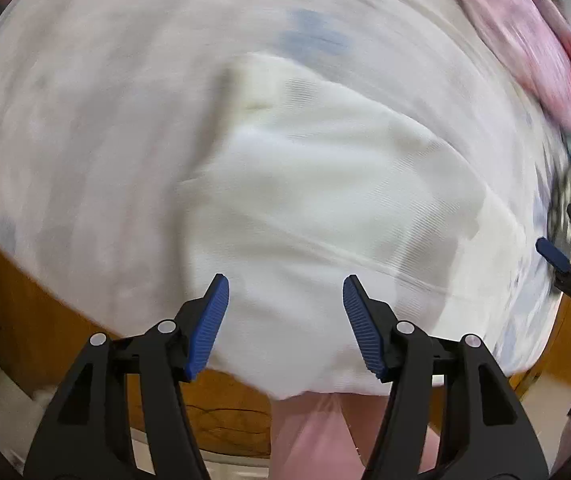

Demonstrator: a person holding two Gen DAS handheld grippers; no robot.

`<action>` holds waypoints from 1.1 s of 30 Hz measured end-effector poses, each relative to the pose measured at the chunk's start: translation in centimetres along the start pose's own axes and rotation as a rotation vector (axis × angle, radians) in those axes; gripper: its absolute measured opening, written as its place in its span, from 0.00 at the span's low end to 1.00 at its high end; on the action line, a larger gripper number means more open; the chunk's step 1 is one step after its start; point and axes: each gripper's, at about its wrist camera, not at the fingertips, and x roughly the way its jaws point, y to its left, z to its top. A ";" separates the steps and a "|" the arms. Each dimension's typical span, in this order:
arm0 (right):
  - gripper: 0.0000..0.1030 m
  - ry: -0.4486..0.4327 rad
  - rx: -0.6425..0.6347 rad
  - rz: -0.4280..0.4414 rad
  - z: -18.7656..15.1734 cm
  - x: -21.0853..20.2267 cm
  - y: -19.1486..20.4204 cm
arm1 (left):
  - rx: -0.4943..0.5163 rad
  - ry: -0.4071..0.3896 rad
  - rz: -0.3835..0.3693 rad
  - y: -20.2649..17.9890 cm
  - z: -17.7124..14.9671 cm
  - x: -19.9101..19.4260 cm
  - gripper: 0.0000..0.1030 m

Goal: Fold large clothes
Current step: 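Lay the corners flat and open both tools above the folded jacket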

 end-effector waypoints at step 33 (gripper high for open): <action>0.17 -0.238 0.321 -0.069 -4.8 -10.5 -29.2 | 0.353 0.262 0.055 -36.5 -2.3 19.7 0.58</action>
